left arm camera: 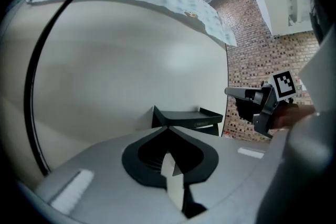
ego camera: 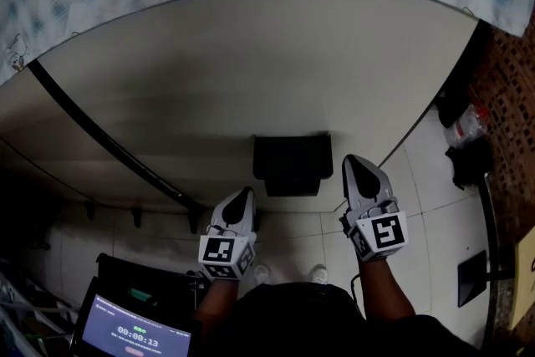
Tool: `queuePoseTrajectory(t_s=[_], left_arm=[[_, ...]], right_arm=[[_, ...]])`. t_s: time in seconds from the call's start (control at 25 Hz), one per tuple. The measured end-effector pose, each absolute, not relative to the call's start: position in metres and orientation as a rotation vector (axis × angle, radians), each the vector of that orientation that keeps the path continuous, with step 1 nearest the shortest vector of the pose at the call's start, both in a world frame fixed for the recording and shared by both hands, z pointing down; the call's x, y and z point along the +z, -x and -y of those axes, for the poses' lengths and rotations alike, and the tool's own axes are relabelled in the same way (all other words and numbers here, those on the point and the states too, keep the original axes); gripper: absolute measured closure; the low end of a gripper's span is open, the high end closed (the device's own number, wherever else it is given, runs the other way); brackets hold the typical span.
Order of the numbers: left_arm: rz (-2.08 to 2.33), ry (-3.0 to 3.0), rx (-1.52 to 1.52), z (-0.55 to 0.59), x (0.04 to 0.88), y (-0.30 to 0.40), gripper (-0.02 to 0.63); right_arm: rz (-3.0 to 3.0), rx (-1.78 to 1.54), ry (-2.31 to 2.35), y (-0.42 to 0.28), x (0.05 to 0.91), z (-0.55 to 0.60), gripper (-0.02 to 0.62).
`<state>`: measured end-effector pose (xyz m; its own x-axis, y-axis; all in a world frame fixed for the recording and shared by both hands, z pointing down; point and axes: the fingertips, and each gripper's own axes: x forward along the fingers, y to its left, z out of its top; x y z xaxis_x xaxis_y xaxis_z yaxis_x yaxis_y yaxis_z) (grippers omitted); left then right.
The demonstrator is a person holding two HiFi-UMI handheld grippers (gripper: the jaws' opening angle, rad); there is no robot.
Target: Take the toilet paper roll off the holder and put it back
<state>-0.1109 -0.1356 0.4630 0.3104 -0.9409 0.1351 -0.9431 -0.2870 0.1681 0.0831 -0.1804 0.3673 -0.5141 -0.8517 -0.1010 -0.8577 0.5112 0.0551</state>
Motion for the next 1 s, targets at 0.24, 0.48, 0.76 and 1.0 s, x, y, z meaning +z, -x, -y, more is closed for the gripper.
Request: queuePoseTrajectory(t_s=[0.24,0.48,0.76,1.0], left_arm=[[1.854,-2.385,-0.054,0.132,0.413,0.113,0.589],[1.942,-2.425,-0.091,0.142,0.386,0.116,0.589],[1.963,-2.446,-0.108,0.146,0.377,0.113,0.589],[1.960,-2.483,-0.105,0.145,0.371,0.105,0.589]], right_arm=[[-2.673,0.180,1.551,-0.081,0.367,0.179,0.594],[-2.675,0.225,1.588,-0.078,0.365,0.174,0.594],[-2.627,0.227,1.595,-0.080,0.359,0.166,0.594],[-2.637,0.240,1.569,-0.068,0.362,0.157,0.594]])
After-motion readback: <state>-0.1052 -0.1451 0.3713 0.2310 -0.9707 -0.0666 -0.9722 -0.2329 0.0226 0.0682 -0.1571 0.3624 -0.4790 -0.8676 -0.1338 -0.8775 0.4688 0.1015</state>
